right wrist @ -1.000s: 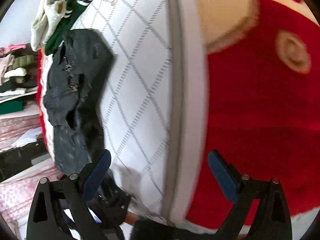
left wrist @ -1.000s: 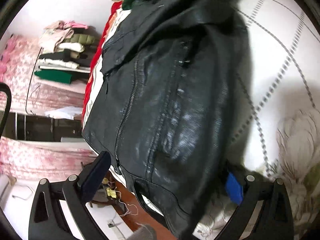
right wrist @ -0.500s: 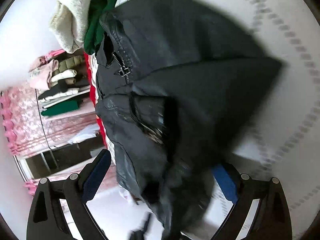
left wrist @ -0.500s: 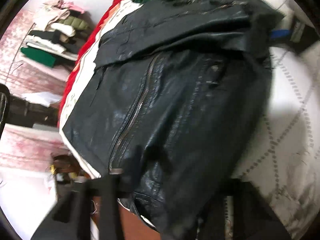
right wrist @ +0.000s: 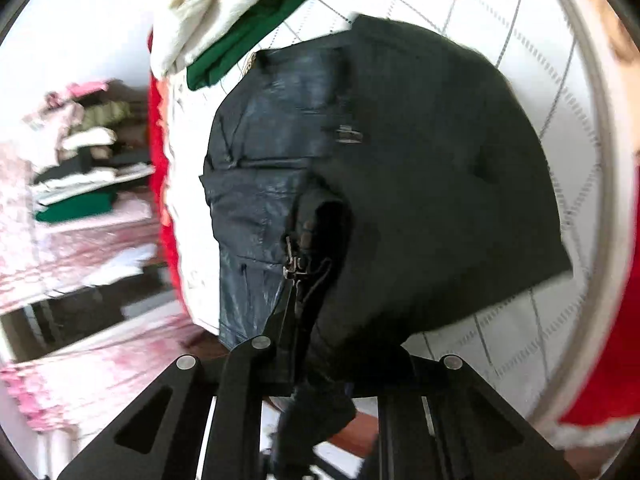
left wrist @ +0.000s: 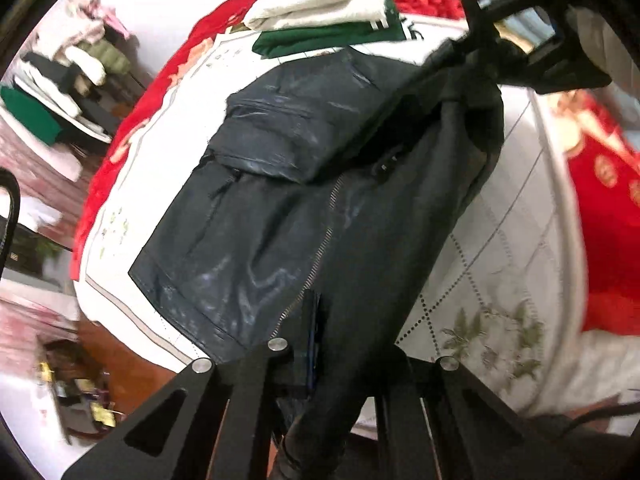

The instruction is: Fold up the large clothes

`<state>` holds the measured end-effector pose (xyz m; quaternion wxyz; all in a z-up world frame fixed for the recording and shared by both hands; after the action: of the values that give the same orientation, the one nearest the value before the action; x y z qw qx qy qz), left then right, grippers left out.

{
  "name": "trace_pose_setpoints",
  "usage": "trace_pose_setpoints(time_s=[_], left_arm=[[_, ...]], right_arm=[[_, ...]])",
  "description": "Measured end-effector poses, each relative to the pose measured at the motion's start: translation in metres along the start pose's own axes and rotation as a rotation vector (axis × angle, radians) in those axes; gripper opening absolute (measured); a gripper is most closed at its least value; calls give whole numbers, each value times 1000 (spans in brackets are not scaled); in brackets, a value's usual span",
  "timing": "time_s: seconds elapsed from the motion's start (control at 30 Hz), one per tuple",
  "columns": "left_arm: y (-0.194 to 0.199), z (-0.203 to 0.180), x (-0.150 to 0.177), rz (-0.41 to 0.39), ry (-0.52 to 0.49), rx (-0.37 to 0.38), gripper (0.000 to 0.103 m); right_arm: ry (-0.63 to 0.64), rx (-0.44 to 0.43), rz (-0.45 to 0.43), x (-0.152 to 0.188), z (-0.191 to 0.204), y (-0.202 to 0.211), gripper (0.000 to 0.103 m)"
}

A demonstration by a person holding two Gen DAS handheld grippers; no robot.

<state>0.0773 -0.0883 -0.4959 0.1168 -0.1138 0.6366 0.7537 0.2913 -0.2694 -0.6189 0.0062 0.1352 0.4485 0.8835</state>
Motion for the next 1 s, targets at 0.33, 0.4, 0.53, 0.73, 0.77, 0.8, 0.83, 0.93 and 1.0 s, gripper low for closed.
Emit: trace_pose_setpoints(time_s=[0.33,0.4,0.53,0.73,0.77,0.8,0.83,0.93,1.0], left_arm=[[-46,159,-50,39,234,228,16],[-63,188,-53,38,303,241,18],[-108,236,-54,116,425,334,19],[-104,241,-49,96,432,361,85],[-101,241,-47,89,433,362,103],[-100,244,-45,81,438,356,103],[-99,248,-43,78,448,339,103],[-103,267,-44,83,490,289,103],[-101,276,-41,78,507,243,103]], right_arm=[[140,204,8,-40,171,-58,24],[171,233,3,-56,201,-91,30],[197,264,65,-84,229,-169,48],[220,41,38,-82,246,-158,81],[245,23,5,-80,245,-142,86],[252,28,-16,-79,243,-132,86],[255,48,-34,-78,237,-121,86],[237,109,-60,-78,212,-101,86],[232,110,-59,-81,202,-103,86]])
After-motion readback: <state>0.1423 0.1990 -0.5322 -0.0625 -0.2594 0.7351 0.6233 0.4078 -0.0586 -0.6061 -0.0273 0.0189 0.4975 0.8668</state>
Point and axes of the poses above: each gripper's, at about its wrist camera, not at the fingertips, and y roughly against the way its jaws point, z to its left, x to its underside, the point moved 6 cm from there along -y, roughly the way its jaws point, and after that the axes turned 3 degrees about x, right-handed, at the moved point
